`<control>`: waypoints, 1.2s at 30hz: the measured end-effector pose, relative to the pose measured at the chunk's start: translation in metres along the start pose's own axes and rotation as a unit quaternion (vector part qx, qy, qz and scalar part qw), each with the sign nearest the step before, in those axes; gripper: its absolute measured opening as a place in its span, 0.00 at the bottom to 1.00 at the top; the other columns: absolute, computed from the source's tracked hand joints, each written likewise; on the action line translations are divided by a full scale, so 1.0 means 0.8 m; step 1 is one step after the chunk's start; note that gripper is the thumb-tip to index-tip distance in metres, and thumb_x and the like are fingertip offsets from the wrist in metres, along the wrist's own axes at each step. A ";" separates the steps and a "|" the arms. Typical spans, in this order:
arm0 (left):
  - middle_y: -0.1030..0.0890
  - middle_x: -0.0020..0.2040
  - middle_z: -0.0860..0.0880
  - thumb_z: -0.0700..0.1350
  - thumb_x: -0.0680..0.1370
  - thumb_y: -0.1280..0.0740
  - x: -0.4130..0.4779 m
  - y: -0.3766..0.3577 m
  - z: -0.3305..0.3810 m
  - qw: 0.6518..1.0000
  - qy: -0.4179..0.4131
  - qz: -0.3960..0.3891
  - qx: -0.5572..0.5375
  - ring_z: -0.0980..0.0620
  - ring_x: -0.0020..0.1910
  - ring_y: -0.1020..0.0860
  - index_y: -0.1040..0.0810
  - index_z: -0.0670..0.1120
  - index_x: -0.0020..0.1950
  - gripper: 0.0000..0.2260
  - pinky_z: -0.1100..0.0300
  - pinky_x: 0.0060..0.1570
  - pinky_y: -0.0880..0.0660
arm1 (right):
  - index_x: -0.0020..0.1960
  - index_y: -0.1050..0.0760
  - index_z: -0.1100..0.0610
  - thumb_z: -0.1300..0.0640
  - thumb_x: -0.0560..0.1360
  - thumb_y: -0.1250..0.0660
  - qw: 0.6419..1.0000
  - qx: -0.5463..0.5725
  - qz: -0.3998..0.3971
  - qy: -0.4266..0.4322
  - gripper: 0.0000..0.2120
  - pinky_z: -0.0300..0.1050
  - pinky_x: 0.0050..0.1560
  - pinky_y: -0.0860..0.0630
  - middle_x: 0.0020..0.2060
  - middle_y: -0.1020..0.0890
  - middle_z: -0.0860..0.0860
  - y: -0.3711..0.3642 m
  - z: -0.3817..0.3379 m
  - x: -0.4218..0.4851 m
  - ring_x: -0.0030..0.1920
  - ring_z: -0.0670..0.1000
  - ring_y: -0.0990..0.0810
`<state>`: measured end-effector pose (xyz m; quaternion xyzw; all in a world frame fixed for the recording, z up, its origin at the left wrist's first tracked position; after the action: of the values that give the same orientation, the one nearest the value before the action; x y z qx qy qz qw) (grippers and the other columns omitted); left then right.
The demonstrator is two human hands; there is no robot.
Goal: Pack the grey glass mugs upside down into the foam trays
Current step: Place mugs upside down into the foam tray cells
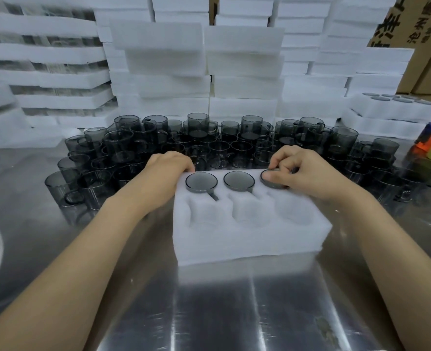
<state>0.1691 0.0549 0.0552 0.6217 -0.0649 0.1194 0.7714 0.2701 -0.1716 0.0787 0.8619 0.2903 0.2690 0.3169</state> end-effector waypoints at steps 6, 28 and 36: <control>0.26 0.59 0.62 0.42 0.77 0.34 -0.006 -0.004 0.018 0.990 -0.074 0.054 0.105 0.54 0.70 0.39 0.19 0.51 0.54 0.08 0.67 0.61 0.41 | 0.38 0.17 0.49 0.42 0.60 0.25 0.994 -0.019 -0.101 0.022 0.13 0.33 0.53 0.34 0.54 0.24 0.41 -0.012 -0.010 -0.007 0.56 0.37 0.29; 0.17 0.42 0.49 0.34 0.74 0.31 -0.045 0.089 0.085 0.927 -0.114 0.352 0.065 0.45 0.49 0.23 0.18 0.41 0.54 0.10 0.56 0.53 0.38 | 0.49 0.19 0.48 0.53 0.65 0.20 0.998 -0.060 -0.002 0.026 0.14 0.24 0.53 0.37 0.61 0.24 0.43 -0.011 -0.003 0.004 0.60 0.38 0.28; 0.17 0.43 0.49 0.34 0.74 0.30 -0.035 0.075 0.080 0.954 -0.099 0.280 0.048 0.44 0.50 0.23 0.19 0.42 0.58 0.14 0.58 0.49 0.40 | 0.52 0.16 0.53 0.55 0.66 0.22 0.997 -0.043 0.061 0.010 0.15 0.29 0.54 0.30 0.52 0.18 0.43 -0.001 0.003 0.003 0.55 0.42 0.22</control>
<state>0.1293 0.0015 0.1189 0.6233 -0.3065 0.2715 0.6662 0.2730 -0.1702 0.0777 0.8607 0.2285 0.3091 0.3339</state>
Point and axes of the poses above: each hand's wrist, its own x-axis towards the middle knuckle, its own y-axis out of the back of the hand, z = x × y, the point moved 8 cm from there along x, towards the middle knuckle
